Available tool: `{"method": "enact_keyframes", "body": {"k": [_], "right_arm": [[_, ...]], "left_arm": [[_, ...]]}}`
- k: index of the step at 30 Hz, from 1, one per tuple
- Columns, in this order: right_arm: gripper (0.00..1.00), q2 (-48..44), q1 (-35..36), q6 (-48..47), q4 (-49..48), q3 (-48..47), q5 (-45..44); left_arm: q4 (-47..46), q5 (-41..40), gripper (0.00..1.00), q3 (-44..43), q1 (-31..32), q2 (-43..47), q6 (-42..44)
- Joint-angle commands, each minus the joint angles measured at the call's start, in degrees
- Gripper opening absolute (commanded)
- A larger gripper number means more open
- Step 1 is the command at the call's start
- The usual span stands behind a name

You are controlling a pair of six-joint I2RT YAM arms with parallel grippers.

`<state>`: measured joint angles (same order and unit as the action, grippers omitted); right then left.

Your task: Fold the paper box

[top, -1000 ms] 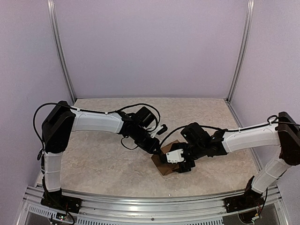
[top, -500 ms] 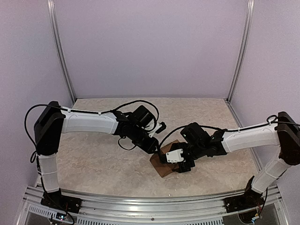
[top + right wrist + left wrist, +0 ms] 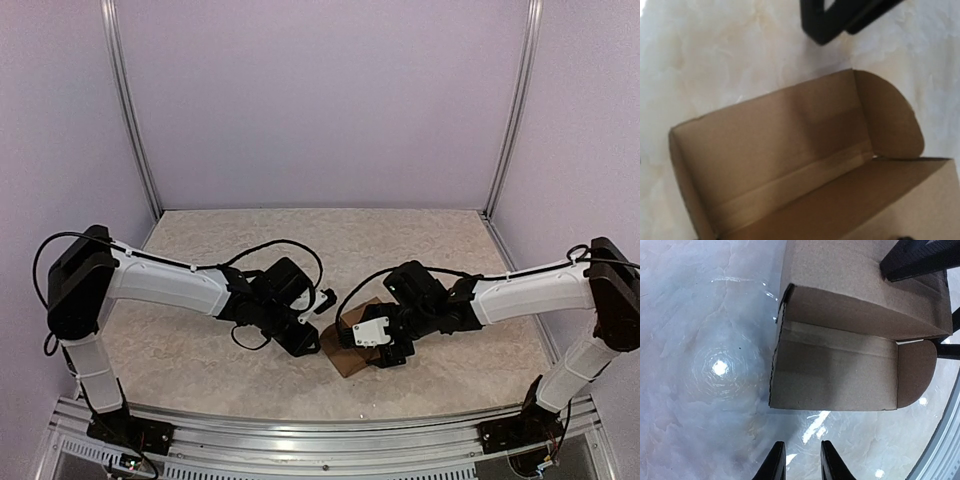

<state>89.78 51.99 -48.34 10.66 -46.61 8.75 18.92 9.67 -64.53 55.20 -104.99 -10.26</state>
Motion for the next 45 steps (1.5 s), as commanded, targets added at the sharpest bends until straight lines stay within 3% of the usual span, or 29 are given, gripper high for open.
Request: {"method": "enact_keyframes", "body": {"k": [1, 15, 26, 38, 45], "right_arm": [[0.83, 4.3, -0.2, 1.8, 10.6, 2.5, -0.3], [0.83, 4.5, -0.3, 2.0, 10.9, 2.6, -0.1], [0.82, 5.0, -0.2, 2.0, 11.0, 2.6, 0.0], [0.82, 5.5, -0.3, 1.8, 11.1, 2.3, 0.4], [0.82, 5.8, -0.3, 2.4, 11.2, 2.2, 0.8]], "left_arm": [[-10.0, -3.1, 0.23, 2.8, 0.2, -1.0, -0.1], [-27.6, -3.3, 0.22, 9.8, -1.6, -3.0, 2.9], [-29.2, -0.8, 0.0, 8.7, -2.1, -5.0, 4.3], [-25.3, 0.4, 0.0, 5.7, -2.0, -4.5, 5.6], [-28.3, 0.0, 0.0, 8.4, -2.0, -4.3, 5.9]]}}
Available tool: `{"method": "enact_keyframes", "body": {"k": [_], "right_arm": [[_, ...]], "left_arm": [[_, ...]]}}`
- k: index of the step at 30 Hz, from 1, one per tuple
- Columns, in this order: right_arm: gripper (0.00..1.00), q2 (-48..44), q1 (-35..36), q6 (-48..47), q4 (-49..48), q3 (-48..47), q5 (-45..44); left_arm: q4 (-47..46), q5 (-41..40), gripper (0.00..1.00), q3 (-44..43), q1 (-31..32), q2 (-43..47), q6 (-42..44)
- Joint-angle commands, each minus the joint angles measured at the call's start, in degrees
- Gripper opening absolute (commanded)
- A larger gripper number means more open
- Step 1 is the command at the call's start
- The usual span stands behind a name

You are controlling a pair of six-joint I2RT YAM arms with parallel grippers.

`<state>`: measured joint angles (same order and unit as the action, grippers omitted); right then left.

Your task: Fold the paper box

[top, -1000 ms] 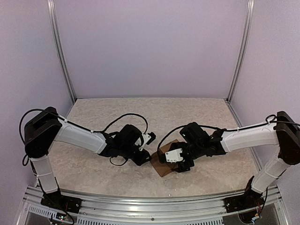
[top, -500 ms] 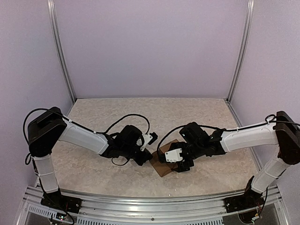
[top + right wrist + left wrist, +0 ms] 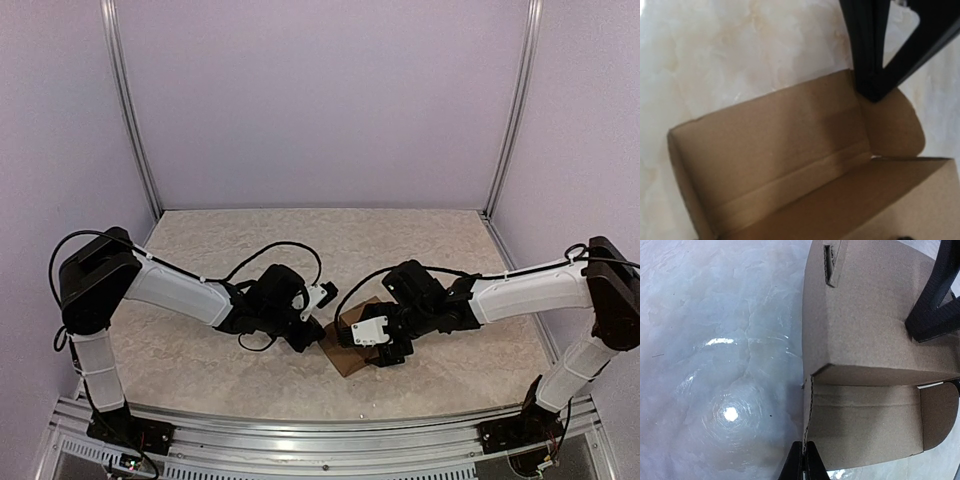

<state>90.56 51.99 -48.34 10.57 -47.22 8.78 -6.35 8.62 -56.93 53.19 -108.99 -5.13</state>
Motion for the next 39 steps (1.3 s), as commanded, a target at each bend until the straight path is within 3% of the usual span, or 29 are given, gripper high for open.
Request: {"method": "enact_keyframes", "body": {"k": [1, 9, 28, 39], "right_arm": [[0.82, 5.1, -0.4, 2.5, 11.3, 2.7, 0.7], [0.82, 5.2, -0.8, 2.9, 11.6, 2.5, 0.9], [0.82, 5.8, -0.8, 2.4, 11.9, 1.9, 1.2], [0.82, 5.9, -0.8, 2.1, 12.0, 2.0, 1.1]], "left_arm": [[-4.0, 0.9, 0.0, 1.5, 0.0, -0.3, 0.7], [-12.9, -1.8, 0.0, 7.2, 2.3, 1.0, 3.0], [-9.1, -2.6, 0.0, 3.7, 3.1, 2.8, 4.9], [-0.7, 0.4, 0.0, -3.1, 0.9, 0.6, 3.1]]}}
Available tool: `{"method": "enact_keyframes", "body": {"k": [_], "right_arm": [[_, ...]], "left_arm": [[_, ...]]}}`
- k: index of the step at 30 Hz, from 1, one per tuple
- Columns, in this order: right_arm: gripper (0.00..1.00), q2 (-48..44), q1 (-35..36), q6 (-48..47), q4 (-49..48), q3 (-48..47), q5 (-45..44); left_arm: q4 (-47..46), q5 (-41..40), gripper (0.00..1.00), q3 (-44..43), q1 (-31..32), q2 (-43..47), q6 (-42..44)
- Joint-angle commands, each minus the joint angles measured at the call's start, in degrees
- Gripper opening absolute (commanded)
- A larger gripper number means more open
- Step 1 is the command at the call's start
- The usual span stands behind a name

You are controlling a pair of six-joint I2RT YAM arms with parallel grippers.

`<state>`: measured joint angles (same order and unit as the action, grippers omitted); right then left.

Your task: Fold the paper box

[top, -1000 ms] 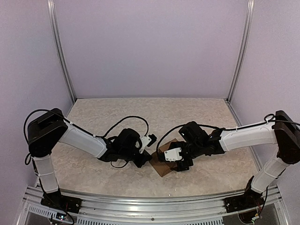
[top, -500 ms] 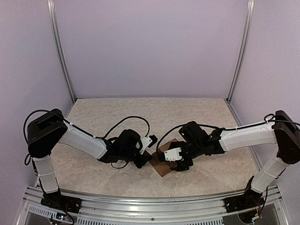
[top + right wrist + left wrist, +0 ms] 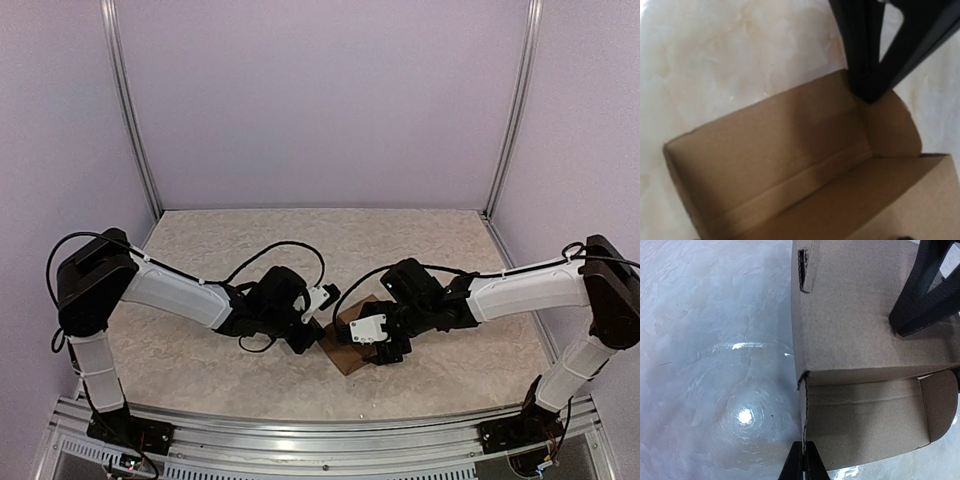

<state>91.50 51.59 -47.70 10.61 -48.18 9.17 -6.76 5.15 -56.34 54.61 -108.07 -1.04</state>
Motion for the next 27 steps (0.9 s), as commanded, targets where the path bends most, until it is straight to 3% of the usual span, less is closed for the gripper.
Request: {"method": "enact_keyframes", "body": {"k": [1, 16, 27], "right_arm": [[0.82, 4.9, -0.4, 1.5, 11.9, 2.9, 0.6], [0.8, 4.9, 0.3, 1.2, 11.8, 2.9, -0.1], [0.75, 3.6, 0.3, 1.5, 12.3, 2.7, 0.0]], "left_arm": [[0.2, 4.1, 0.0, -4.2, -0.7, -0.5, -1.3], [14.7, 8.7, 0.0, -17.2, -2.0, -4.8, -3.0], [20.9, 12.3, 0.0, -21.5, -3.4, -6.2, -3.3]]}}
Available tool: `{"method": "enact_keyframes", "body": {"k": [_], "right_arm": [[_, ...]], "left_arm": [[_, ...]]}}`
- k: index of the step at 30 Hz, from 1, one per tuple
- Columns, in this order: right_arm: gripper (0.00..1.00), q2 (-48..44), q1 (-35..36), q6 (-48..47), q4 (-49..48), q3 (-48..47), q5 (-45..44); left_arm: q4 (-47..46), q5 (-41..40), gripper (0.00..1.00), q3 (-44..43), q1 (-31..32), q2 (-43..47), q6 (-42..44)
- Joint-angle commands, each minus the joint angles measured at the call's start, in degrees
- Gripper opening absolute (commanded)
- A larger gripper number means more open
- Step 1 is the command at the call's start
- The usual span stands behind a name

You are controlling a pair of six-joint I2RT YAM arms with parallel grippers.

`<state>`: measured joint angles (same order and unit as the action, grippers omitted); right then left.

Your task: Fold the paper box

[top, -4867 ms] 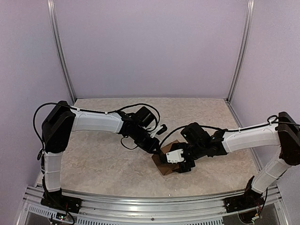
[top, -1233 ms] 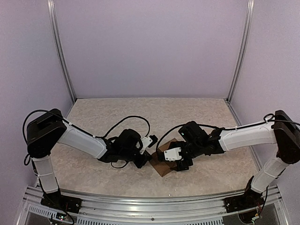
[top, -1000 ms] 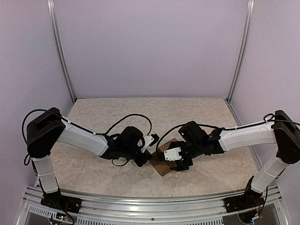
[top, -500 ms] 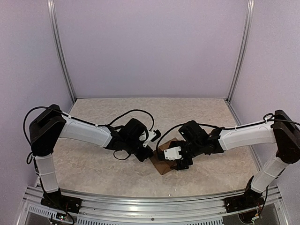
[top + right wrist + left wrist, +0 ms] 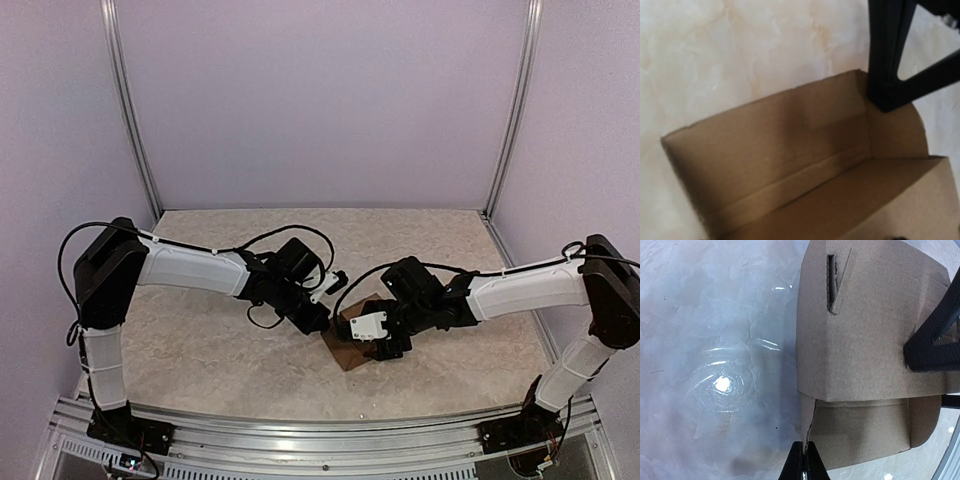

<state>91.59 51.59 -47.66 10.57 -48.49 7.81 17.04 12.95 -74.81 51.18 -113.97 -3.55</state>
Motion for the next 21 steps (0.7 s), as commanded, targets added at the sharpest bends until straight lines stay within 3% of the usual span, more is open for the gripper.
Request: {"method": "enact_keyframes", "body": {"k": [1, 9, 21], "right_arm": [[0.74, 3.6, 0.3, 1.4, 12.7, 3.0, 1.2], [0.69, 3.3, 0.2, 0.9, 13.6, 3.1, 0.8], [0.79, 2.5, 0.0, -0.4, 15.5, 3.5, 2.7]], "left_arm": [[-2.6, 4.8, 0.0, -3.2, -0.1, -0.1, -0.8], [-1.2, 5.9, 0.0, -3.9, -0.5, -0.3, -0.7], [3.9, 7.3, 0.0, -8.7, -0.5, -1.9, -1.2]]}}
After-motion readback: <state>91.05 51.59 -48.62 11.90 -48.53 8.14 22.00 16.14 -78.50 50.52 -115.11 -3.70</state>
